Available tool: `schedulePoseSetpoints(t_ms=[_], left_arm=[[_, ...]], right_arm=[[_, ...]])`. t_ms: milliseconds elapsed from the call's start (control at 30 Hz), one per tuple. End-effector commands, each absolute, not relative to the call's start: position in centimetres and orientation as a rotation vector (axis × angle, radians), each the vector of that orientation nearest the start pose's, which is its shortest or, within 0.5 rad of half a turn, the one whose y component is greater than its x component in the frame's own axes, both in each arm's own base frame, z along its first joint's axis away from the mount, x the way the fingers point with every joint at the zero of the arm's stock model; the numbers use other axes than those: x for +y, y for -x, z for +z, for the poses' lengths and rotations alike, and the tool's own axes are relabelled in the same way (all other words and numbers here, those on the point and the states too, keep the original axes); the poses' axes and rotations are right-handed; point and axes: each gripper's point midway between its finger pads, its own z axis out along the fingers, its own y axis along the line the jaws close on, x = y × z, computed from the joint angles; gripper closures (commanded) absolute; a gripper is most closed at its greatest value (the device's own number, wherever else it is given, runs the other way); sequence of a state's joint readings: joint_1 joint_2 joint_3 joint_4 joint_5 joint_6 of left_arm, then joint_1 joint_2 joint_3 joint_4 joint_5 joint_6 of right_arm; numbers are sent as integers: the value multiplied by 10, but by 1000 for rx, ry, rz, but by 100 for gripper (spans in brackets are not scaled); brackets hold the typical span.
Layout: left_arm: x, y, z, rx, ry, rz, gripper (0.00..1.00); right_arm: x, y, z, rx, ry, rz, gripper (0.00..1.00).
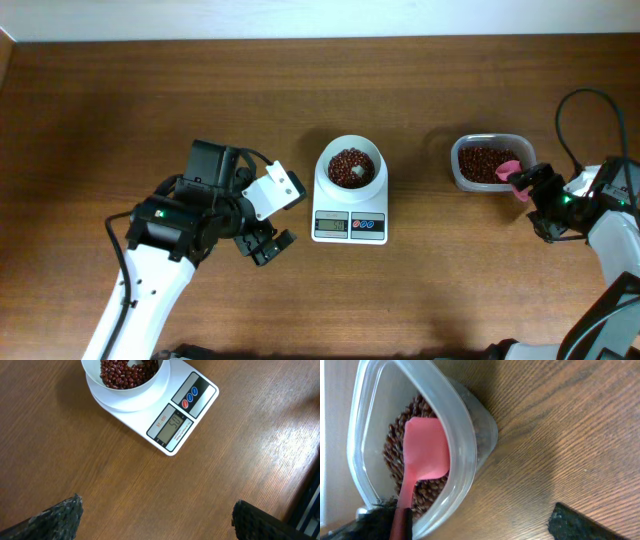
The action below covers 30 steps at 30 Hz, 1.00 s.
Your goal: Scoop and weigh 50g on scale
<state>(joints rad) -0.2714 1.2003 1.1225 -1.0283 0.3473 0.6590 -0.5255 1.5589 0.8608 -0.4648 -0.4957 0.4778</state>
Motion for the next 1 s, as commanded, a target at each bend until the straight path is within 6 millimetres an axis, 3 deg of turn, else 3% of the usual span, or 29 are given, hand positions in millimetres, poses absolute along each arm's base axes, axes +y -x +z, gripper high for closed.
schedulePoseSetpoints(t_ms=[0, 67, 200, 300, 400, 567, 700, 833, 967], left_arm=[[-131, -256, 198, 2250, -1260, -319, 1], [-131, -256, 198, 2250, -1261, -319, 1], [-131, -256, 198, 2250, -1260, -319, 1], [-131, -256, 198, 2250, -1260, -319, 1], [-131, -256, 198, 2250, -1261, -319, 1], [-131, -256, 198, 2250, -1261, -319, 1], [-131, -255, 198, 2250, -1260, -319, 1], [-131, -256, 198, 2250, -1261, -319, 1], [-131, -256, 198, 2250, -1260, -319, 1]], right_arm=[[-95, -329, 57, 2468, -936, 592, 24], [-94, -327, 56, 2507, -793, 557, 23], [-88, -317, 52, 2580, -647, 541, 11], [-87, -315, 51, 2591, -649, 543, 1], [-91, -322, 59, 2552, -758, 561, 1], [-100, -331, 102, 2543, -842, 553, 1], [-128, -310, 135, 2632, -1002, 295, 1], [-124, -303, 185, 2600, -977, 284, 1], [-108, -278, 215, 2568, -955, 288, 1]])
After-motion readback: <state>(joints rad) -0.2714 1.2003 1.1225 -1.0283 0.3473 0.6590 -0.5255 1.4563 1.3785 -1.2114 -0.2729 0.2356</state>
